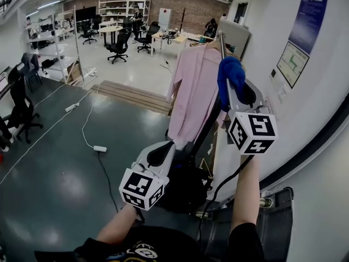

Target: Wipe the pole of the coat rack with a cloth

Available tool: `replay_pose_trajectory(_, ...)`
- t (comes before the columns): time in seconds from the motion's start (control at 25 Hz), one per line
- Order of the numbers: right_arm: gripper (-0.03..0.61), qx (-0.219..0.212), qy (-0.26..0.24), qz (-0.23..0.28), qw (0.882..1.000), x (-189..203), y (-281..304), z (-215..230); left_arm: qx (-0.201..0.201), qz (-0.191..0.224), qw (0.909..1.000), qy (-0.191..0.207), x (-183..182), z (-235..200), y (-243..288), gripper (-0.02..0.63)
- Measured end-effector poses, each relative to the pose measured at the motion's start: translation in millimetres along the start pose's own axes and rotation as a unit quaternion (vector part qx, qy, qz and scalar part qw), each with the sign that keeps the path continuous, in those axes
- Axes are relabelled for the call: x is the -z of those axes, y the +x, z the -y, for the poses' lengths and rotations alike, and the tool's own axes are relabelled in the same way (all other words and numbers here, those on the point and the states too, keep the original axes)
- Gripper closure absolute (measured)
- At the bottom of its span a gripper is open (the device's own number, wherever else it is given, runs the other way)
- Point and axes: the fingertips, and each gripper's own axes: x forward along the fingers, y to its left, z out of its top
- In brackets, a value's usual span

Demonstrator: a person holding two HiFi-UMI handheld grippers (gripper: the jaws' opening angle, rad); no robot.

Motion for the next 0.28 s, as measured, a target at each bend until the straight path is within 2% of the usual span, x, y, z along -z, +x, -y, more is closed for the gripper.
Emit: replay_pose_trajectory(0.28,0.514,0.000,0.006,0.003,1.000,1.4,-0.9,3.9,-0.003,-0.003,1.0000,-0.002,3.5,-0.8,-0.2,0.609)
